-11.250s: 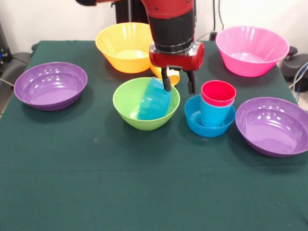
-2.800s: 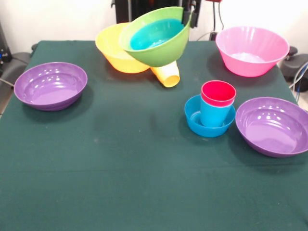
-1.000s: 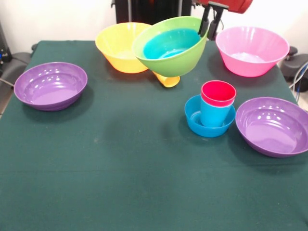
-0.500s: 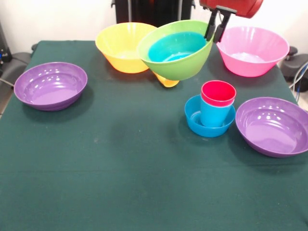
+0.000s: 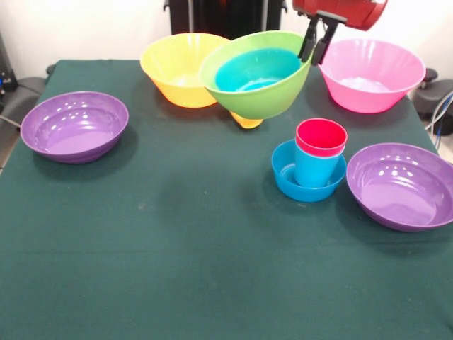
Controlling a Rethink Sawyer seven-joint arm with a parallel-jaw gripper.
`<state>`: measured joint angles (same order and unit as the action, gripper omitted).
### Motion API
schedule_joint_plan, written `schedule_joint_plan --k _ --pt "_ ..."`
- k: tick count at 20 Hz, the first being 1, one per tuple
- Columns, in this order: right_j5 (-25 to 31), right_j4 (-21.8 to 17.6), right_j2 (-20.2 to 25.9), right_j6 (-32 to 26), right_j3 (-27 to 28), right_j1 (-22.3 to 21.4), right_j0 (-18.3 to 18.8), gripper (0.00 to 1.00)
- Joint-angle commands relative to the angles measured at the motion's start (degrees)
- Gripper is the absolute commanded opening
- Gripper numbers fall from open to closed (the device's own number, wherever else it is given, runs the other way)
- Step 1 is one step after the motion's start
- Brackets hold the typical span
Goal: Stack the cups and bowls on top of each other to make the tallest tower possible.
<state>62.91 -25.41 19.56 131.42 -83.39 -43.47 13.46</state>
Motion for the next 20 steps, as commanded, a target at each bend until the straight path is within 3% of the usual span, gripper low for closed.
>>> schedule_joint_plan --k 1,11,16,20 --pt "3.08 1.51 -3.33 8.96 -1.08 0.5 -3.08 0.0" --pt "1.9 4.27 -7.47 11.8 -2.54 0.38 -7.46 0.0" --pt "3.64 4.87 -9.04 11.85 4.58 5.27 -8.88 0.0" --pt "3.9 5.96 -10.02 11.89 6.7 6.95 -10.08 0.0"
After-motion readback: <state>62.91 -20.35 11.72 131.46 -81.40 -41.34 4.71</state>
